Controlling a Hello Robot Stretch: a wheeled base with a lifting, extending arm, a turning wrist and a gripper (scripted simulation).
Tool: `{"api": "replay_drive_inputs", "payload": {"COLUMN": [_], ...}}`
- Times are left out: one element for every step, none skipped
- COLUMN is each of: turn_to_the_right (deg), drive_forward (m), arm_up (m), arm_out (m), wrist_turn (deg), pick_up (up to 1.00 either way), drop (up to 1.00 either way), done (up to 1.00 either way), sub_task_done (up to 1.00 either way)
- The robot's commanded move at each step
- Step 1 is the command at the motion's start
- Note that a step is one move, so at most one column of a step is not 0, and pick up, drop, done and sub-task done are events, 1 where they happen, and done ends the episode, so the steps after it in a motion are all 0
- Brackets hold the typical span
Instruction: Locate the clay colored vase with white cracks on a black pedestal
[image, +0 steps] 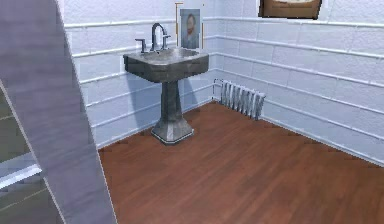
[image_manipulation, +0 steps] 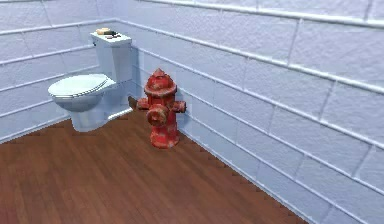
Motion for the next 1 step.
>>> {"api": "replay_drive_inputs", "payload": {"turn_to_the_right": [-3.0], "drive_forward": [0.0], "arm_up": [0.0], "arm_out": [0.0], "wrist_turn": [0.0], "pick_up": [0.0], "drop": [0.0], "done": [0.0], "sub_task_done": [0.0]}}
